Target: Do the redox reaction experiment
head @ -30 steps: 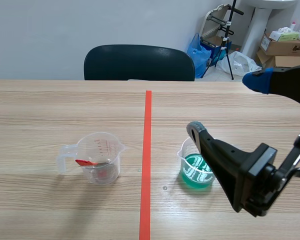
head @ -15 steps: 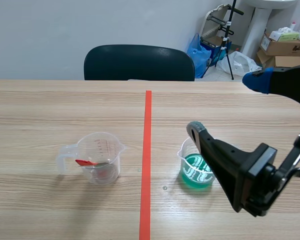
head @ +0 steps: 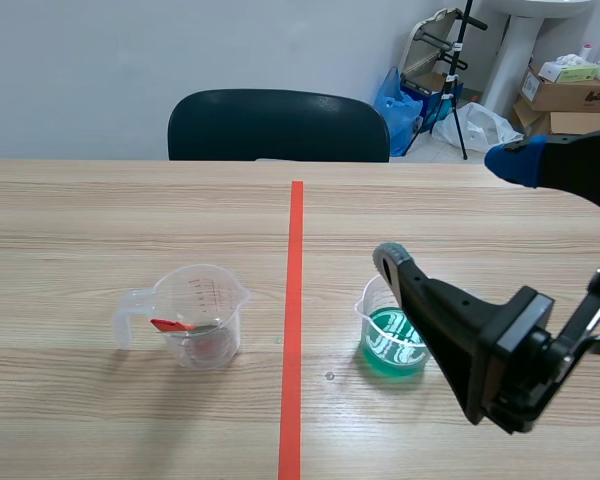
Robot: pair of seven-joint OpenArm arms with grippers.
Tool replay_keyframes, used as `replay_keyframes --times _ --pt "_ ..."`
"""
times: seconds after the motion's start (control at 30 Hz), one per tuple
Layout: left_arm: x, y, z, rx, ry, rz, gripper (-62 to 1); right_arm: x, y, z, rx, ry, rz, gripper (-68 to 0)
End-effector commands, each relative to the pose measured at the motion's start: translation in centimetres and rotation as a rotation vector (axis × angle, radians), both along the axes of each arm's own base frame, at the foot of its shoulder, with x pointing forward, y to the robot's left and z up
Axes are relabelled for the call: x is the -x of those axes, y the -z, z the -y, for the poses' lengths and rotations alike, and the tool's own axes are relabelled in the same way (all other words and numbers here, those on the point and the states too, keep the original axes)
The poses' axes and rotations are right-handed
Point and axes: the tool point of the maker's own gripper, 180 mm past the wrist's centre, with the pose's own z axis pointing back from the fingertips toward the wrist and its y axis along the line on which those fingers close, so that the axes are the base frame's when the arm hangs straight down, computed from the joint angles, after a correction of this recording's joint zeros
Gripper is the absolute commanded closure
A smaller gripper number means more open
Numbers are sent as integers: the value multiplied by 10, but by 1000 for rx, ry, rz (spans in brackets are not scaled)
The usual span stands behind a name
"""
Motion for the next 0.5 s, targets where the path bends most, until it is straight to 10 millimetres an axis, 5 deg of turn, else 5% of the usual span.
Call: replay_keyframes --times 0.0,0.47 --pt "-3 -7 1 11 1 29 -623 -3 -8 0 -12 -6 32 -679" --pt "-2 -6 1 12 -3 26 -623 -3 -9 0 -14 -7 34 -679"
